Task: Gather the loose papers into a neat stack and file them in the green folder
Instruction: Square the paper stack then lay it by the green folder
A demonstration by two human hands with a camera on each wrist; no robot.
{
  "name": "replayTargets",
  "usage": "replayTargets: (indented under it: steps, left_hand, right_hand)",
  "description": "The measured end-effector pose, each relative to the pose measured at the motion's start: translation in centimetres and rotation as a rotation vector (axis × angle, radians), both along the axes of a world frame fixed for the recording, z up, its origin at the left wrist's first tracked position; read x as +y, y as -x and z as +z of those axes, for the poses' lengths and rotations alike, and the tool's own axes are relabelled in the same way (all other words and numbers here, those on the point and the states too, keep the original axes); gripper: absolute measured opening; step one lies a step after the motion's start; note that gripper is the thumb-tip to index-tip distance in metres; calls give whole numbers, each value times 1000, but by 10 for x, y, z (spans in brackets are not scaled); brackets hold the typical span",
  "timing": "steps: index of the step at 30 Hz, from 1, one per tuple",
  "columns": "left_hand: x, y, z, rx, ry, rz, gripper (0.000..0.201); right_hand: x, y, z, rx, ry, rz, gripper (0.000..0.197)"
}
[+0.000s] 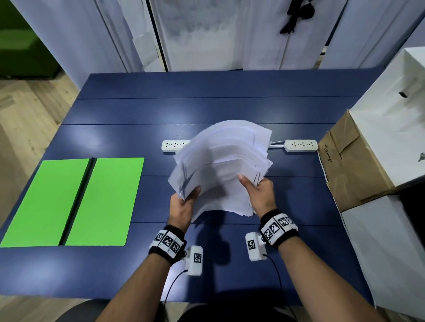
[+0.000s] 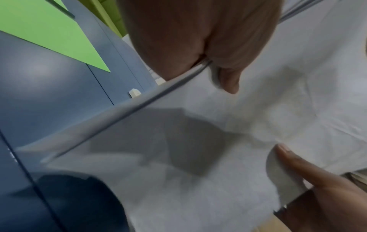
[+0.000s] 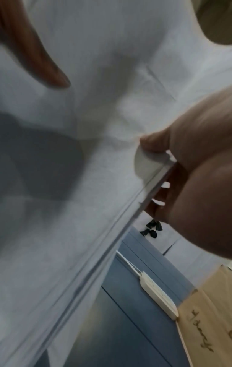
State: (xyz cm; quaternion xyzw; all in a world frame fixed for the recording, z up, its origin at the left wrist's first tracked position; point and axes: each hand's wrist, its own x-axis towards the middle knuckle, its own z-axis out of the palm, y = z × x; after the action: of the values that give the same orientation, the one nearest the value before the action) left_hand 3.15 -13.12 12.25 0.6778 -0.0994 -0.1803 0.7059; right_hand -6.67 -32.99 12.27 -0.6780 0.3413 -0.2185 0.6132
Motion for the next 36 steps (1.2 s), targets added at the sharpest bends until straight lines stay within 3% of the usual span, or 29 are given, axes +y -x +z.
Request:
replayTargets:
  steps: [3, 6, 12, 15, 18, 22, 27, 31, 36]
  left_hand:
    - [-3, 9, -2, 23, 24, 17, 26]
    - [-2, 10, -2, 54, 5, -1, 33]
    - [1, -7, 13, 97, 37, -66, 41]
    - [3, -15, 14, 103, 41, -87, 43]
    - [3, -16, 15, 119, 58, -96, 43]
    - [5, -16, 10, 137, 47, -115, 45]
    - [7, -15, 8, 143, 41, -137, 46]
    - [10, -16, 5, 137, 46, -134, 46]
    - [11, -19, 1, 174, 19, -119, 35]
  right_hand:
    - [8, 2, -3, 27, 59, -84, 23]
    - [16, 6, 0, 31, -19, -103, 20]
    - [10, 4, 61, -298, -200, -112, 39]
    - [7, -4, 86, -383, -207, -140, 30]
    - [7, -13, 95, -362, -165, -140, 19]
    - [7, -19, 91, -291, -163, -155, 28]
    - [14, -22, 94, -353, -183, -214, 25]
    - [11, -25, 90, -287, -51, -265, 10]
    - [4, -23, 83, -215, 49, -203, 18]
